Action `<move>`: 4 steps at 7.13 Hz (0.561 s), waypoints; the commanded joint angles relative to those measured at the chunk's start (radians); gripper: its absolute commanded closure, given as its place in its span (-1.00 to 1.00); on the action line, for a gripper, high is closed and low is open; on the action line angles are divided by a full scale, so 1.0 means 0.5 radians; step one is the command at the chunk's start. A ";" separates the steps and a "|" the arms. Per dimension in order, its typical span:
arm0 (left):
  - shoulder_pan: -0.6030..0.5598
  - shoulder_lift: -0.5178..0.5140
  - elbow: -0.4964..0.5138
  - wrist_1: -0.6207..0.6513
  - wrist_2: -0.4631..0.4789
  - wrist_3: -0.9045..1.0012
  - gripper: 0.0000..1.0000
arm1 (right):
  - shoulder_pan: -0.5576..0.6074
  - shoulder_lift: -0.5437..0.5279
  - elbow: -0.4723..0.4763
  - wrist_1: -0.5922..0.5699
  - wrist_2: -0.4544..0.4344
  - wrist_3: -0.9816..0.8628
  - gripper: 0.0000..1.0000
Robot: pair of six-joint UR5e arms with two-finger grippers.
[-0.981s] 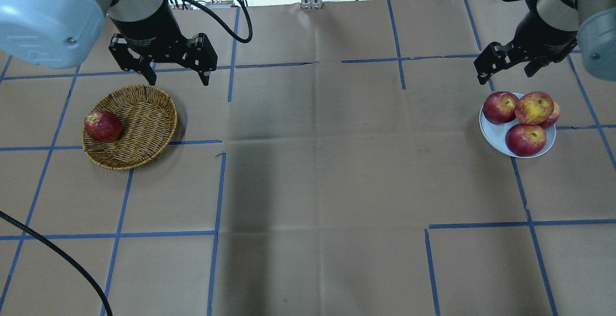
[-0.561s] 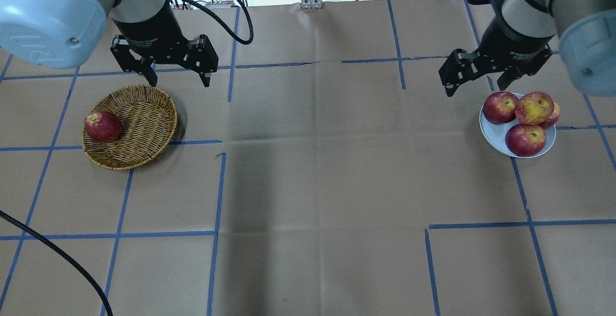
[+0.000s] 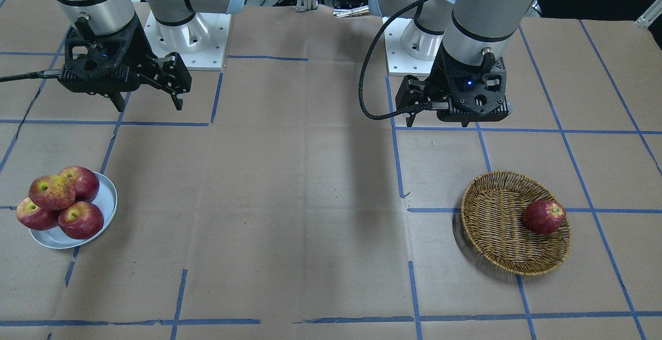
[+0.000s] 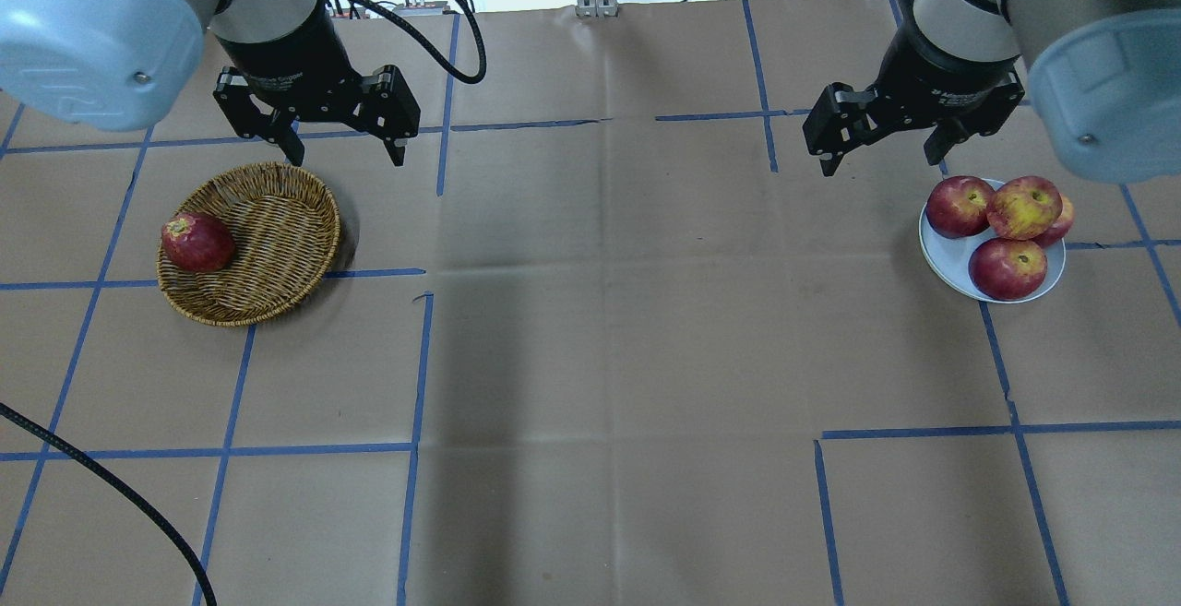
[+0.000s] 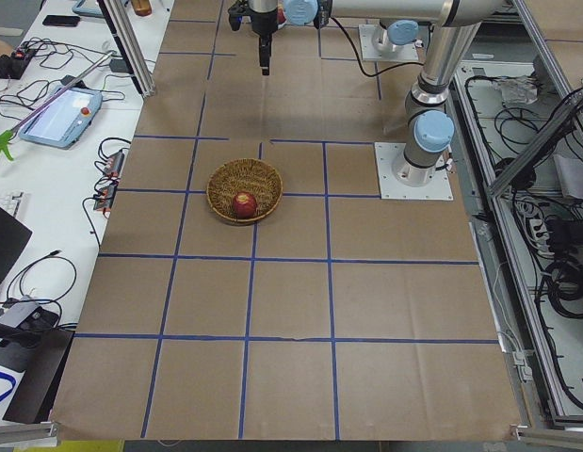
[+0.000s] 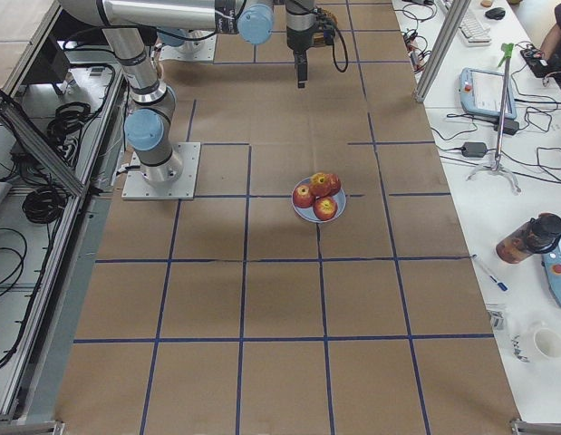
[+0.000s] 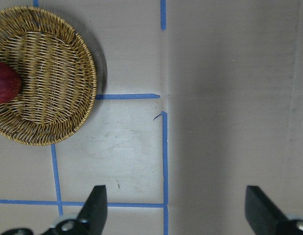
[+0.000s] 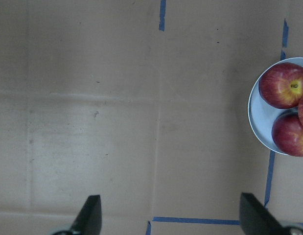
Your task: Transfer apple from basket to plate
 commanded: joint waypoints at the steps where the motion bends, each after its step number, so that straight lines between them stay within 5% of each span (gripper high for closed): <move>1: -0.003 0.004 0.000 0.009 0.011 0.164 -0.99 | -0.002 0.003 -0.014 0.010 -0.011 0.001 -1.00; 4: 0.000 0.001 0.000 0.036 -0.022 0.174 -0.99 | -0.002 0.006 -0.008 0.007 -0.014 -0.002 -1.00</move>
